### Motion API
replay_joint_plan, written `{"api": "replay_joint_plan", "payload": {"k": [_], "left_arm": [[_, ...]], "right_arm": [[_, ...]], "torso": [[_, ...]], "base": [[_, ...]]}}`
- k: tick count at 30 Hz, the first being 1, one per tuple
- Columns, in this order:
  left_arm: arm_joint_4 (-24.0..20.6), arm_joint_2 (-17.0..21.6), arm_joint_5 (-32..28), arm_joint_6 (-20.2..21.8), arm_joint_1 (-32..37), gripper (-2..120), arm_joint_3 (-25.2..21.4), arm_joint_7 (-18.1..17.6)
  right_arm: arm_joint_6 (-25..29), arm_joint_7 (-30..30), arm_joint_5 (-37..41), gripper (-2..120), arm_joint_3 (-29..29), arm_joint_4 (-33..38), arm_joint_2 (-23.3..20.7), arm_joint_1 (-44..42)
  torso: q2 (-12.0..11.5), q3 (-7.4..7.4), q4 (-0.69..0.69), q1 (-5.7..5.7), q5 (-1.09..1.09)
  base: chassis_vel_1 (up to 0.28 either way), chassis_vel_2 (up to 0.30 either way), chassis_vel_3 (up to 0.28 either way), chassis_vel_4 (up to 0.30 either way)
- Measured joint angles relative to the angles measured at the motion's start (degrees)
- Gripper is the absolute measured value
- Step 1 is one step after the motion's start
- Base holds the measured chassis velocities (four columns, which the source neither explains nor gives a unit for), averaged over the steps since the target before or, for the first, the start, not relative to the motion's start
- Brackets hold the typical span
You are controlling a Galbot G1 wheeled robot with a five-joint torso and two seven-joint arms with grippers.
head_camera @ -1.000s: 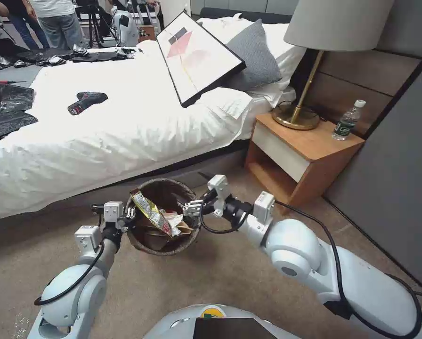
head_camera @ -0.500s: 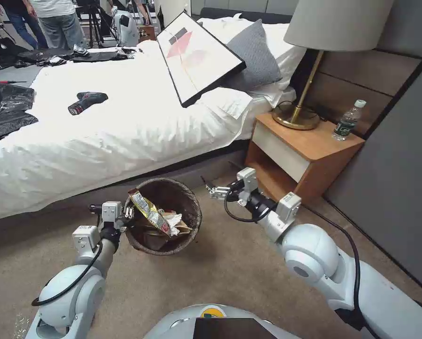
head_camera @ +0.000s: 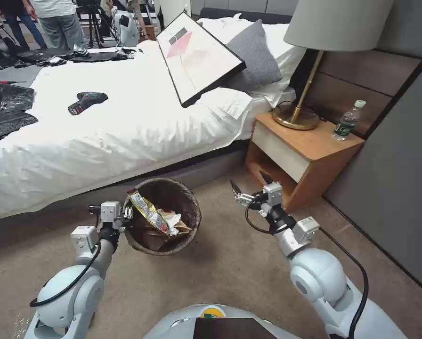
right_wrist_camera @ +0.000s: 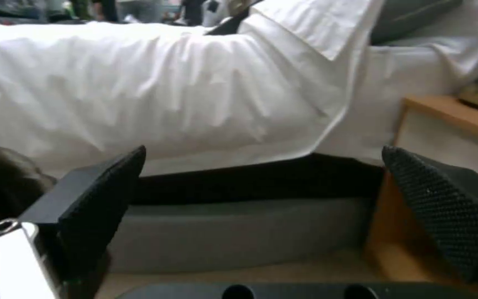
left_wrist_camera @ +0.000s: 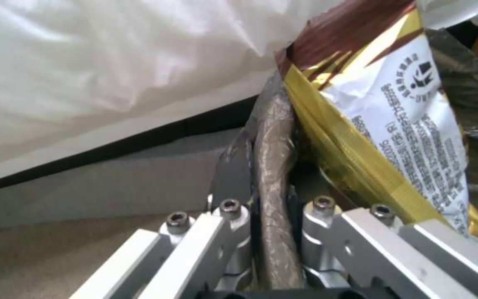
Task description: Pick up the trash bin, then pick up the garbage from the floor and place it into the trash bin.
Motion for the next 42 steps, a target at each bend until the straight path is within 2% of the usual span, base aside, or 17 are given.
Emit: {"api": "replay_joint_plan", "payload": {"k": [14, 26, 42], "left_arm": [[-0.09, -0.15, 0.18, -0.02, 0.24, 5, 0.05, -0.03], [-0.02, -0.1, 0.23, 0.83, 0.16, 5, 0.02, -0.05], [0.23, 0.01, 0.21, 0.91, 0.05, 5, -0.03, -0.03]], "right_arm": [[7.65, -3.02, -13.15, 100, 5.28, -2.46, 11.38, -7.85], [8.18, -3.01, -14.02, 100, 5.79, -3.12, 13.65, -7.88], [7.82, -2.08, -13.29, 100, 6.08, -3.55, 13.04, -7.55]], "torso": [[0.0, 0.0, 0.0, 0.0, -0.01], [0.0, 0.0, 0.0, 0.0, -0.01], [0.0, 0.0, 0.0, 0.0, 0.0]], "base": [[0.0, 0.0, 0.0, 0.0], [0.0, 0.0, 0.0, 0.0], [0.043, 0.045, 0.04, 0.036]]}}
